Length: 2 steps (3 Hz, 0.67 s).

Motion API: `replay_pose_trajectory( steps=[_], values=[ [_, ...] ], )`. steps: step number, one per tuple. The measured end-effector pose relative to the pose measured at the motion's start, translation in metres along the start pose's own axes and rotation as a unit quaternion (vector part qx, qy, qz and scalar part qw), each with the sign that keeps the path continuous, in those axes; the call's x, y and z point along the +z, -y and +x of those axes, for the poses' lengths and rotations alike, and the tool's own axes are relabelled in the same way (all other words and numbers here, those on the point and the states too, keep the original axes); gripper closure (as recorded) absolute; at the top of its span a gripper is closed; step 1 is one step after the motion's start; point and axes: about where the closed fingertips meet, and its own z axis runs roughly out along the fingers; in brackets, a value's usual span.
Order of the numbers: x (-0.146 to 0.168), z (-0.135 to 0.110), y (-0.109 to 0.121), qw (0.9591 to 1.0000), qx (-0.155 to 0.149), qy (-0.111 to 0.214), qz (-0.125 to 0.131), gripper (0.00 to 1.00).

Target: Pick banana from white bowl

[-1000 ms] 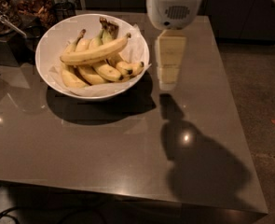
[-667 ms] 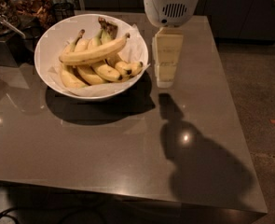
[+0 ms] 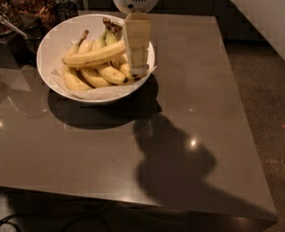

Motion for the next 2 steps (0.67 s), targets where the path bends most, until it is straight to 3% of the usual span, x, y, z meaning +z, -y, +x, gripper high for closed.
replay_pose_trajectory(
  steps=[1,2],
  values=[
    [0.009,-0.038,0.026,0.9995,-0.03,0.007,0.005,0.0],
    [0.025,-0.066,0.042,0.9988,-0.048,0.01,0.0,0.17]
  ],
)
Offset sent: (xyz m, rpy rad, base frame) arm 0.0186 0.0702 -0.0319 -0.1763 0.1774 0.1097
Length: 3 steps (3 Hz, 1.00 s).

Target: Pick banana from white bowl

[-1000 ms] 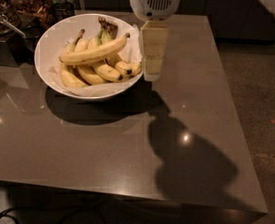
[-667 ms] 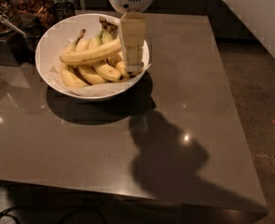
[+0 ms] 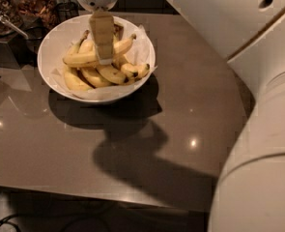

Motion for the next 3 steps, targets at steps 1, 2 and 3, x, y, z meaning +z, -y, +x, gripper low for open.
replay_pose_trajectory(
  steps=[1,2,3],
  values=[
    [0.022,-0.018,0.01,0.9999,-0.008,0.0,-0.014,0.24],
    [0.045,-0.026,0.005,0.9991,-0.006,-0.001,-0.042,0.27],
    [0.063,-0.026,0.0,0.9979,0.002,-0.005,-0.065,0.34]
  ],
)
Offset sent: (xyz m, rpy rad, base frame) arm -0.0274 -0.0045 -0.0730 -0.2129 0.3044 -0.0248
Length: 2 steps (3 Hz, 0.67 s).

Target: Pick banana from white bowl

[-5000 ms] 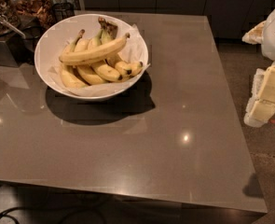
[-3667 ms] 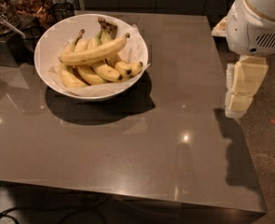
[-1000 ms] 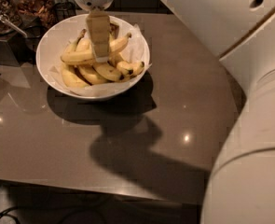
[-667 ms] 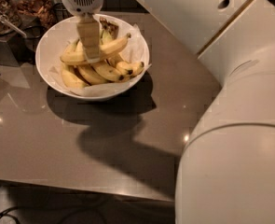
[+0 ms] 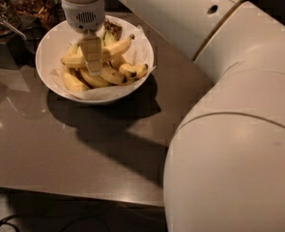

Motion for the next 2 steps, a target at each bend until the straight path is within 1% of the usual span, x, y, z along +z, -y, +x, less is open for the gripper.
replay_pose_trajectory(
  steps=[1,2],
  values=[
    [0.0179,0.0079,-0.0078,0.9997,0.007,-0.013,-0.021,0.54],
    [0.02,0.01,-0.0095,0.9995,0.01,-0.017,-0.024,0.76]
  ],
)
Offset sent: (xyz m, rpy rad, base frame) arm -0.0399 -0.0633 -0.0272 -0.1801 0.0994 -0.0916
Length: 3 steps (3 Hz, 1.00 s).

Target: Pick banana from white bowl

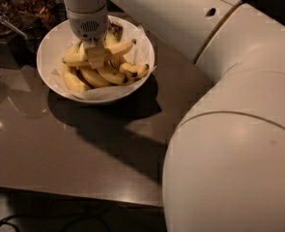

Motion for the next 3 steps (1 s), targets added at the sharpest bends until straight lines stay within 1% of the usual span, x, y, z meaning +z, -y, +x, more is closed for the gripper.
replay_pose_trajectory(
  steps=[1,2,3],
  values=[
    [0.0,0.0,0.0,1.0,0.0,0.0,0.0,0.99],
    [0.0,0.0,0.0,1.0,0.0,0.0,0.0,1.0],
    [-0.016,0.004,-0.006,0.999,0.019,0.017,0.037,1.0]
  ],
)
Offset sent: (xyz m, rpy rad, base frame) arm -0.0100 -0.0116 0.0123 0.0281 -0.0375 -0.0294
